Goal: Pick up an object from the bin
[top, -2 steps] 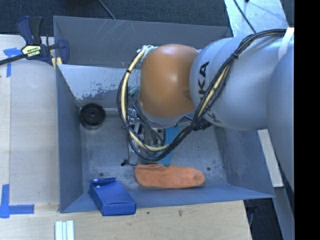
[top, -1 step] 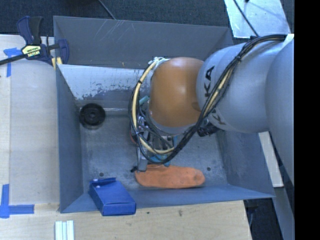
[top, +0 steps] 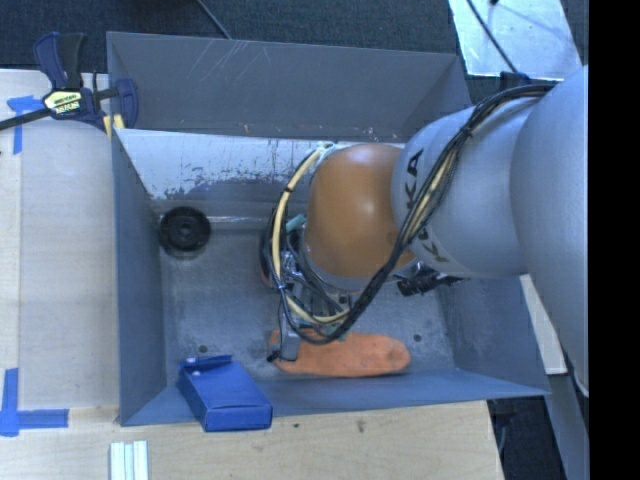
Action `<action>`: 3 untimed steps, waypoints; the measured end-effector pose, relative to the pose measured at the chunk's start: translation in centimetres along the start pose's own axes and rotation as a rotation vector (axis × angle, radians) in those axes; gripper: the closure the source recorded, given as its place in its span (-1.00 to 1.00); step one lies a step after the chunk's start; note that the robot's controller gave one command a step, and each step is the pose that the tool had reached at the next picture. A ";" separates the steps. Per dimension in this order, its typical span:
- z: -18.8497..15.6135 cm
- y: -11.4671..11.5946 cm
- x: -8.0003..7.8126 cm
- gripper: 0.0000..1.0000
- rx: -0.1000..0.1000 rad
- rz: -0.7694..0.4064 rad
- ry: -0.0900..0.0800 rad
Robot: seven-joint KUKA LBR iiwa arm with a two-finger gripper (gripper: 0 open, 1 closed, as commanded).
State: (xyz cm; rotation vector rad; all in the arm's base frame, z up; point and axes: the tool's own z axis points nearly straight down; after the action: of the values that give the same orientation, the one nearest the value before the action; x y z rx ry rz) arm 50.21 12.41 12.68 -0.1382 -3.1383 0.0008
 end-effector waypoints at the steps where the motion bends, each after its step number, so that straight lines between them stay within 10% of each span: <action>1: 1.7 -4.8 0.8 -1.00 -0.001 -0.062 -0.002; 2: 4.8 -5.2 0.7 1.00 -0.003 0.265 -0.004; 3: 4.9 -5.3 0.7 -1.00 -0.001 0.268 -0.002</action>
Offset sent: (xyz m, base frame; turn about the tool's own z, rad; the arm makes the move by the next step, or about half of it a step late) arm -0.0123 -0.0519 -0.0488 0.2676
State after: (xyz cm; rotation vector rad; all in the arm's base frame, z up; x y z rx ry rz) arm 49.02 7.19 7.78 -0.5566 -3.0934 -0.0005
